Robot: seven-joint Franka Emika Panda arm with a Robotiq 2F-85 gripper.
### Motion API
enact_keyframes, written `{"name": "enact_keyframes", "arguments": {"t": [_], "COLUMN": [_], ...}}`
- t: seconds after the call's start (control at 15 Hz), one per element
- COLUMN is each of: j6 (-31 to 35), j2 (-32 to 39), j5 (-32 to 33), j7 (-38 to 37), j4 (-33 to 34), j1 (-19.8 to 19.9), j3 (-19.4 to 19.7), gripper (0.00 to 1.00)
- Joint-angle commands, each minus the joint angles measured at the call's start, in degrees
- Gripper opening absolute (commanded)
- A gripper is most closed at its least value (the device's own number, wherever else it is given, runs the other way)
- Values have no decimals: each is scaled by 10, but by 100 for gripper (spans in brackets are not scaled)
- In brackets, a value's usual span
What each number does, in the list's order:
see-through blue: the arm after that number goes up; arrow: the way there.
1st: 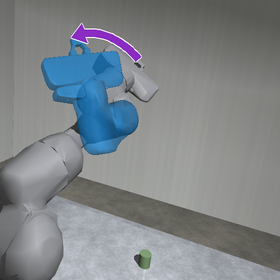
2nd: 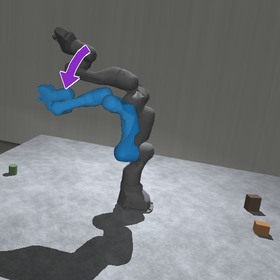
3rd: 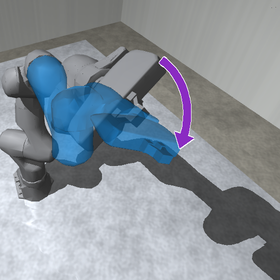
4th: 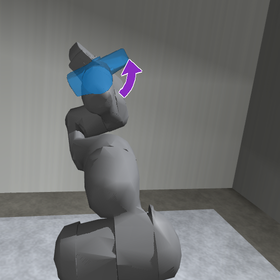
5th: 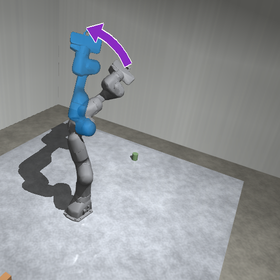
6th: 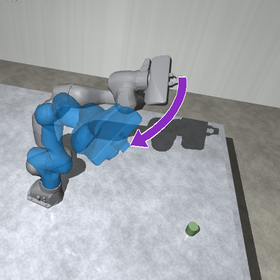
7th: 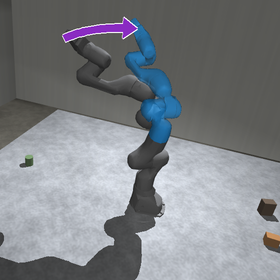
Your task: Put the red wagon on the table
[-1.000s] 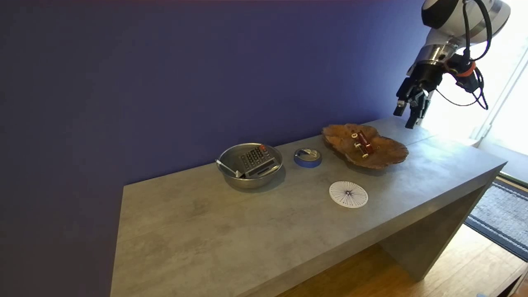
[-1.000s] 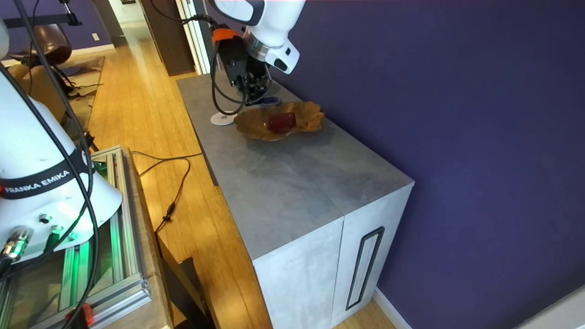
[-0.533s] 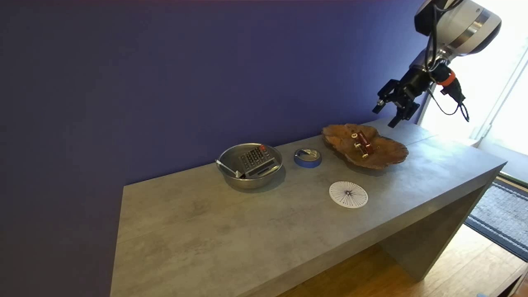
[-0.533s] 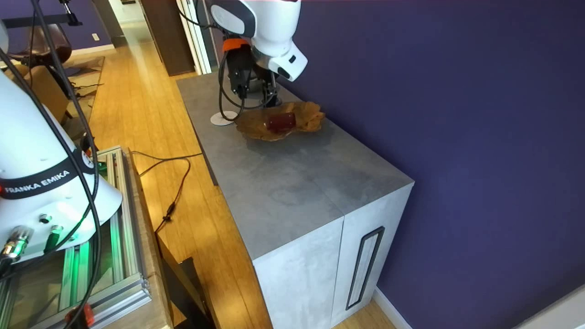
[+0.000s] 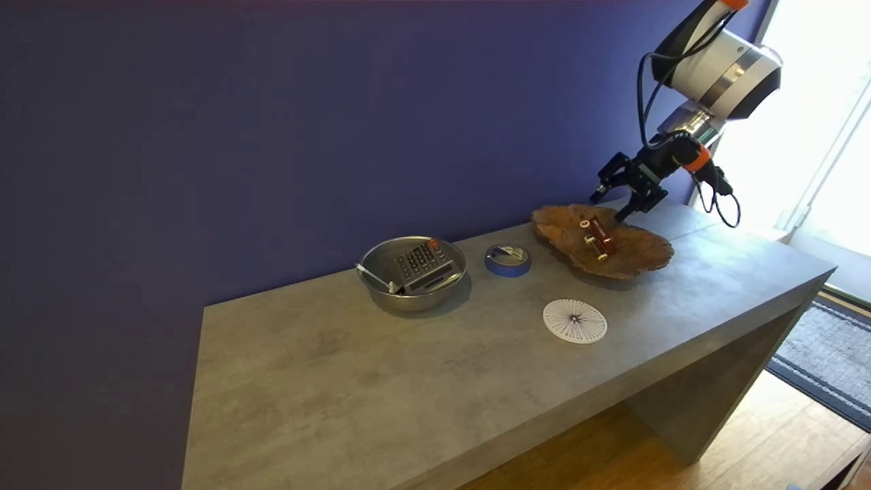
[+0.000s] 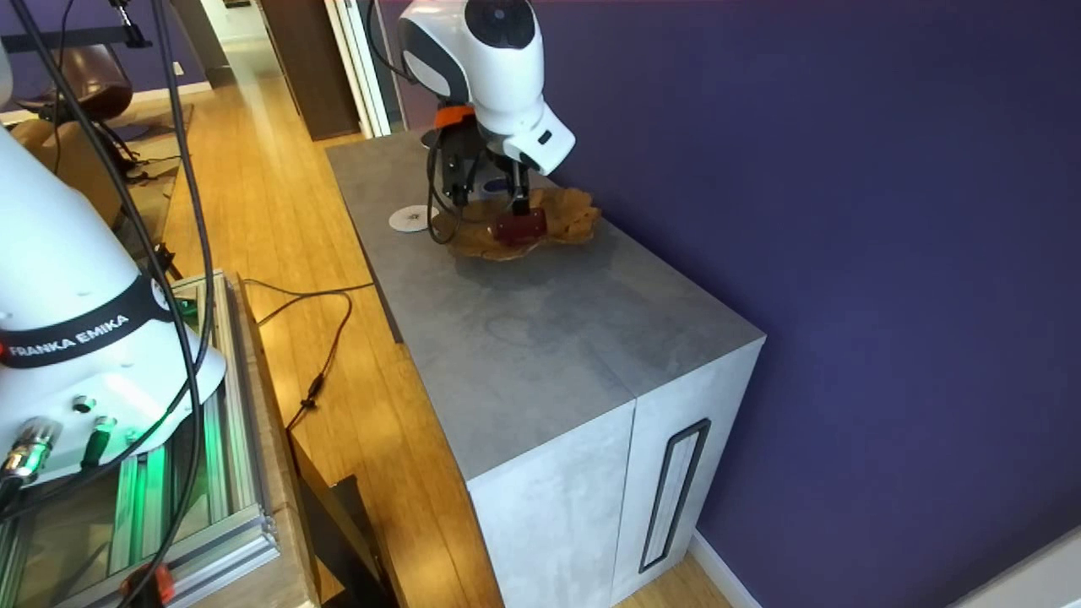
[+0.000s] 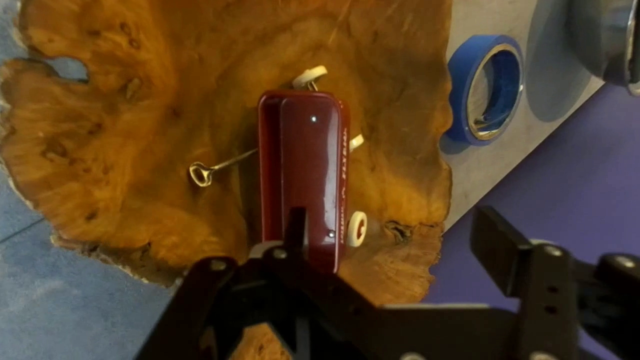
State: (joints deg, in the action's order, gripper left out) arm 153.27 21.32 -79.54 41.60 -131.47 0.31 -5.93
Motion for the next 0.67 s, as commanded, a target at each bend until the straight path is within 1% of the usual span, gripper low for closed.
{"name": "enact_keyframes", "arguments": {"t": [0.0,0.07,0.13,0.2,0.27,0.33,0.4,0.53,0.6], "j6": [18,18,19,22,23,23,24,25,25], "j2": [39,46,54,60,66,70,75,80,82], "j5": [-11,-11,-9,-9,-8,-7,-6,-6,-5], "j7": [8,9,7,7,6,5,3,3,3], "j4": [29,34,38,43,46,48,51,54,55], "j1": [-6,-6,-8,-9,-9,-10,-10,-11,-11], "j3": [-4,-5,-4,-4,-3,-2,-2,-3,-3], "gripper": [62,52,45,48,47,50,29,21,12]}}
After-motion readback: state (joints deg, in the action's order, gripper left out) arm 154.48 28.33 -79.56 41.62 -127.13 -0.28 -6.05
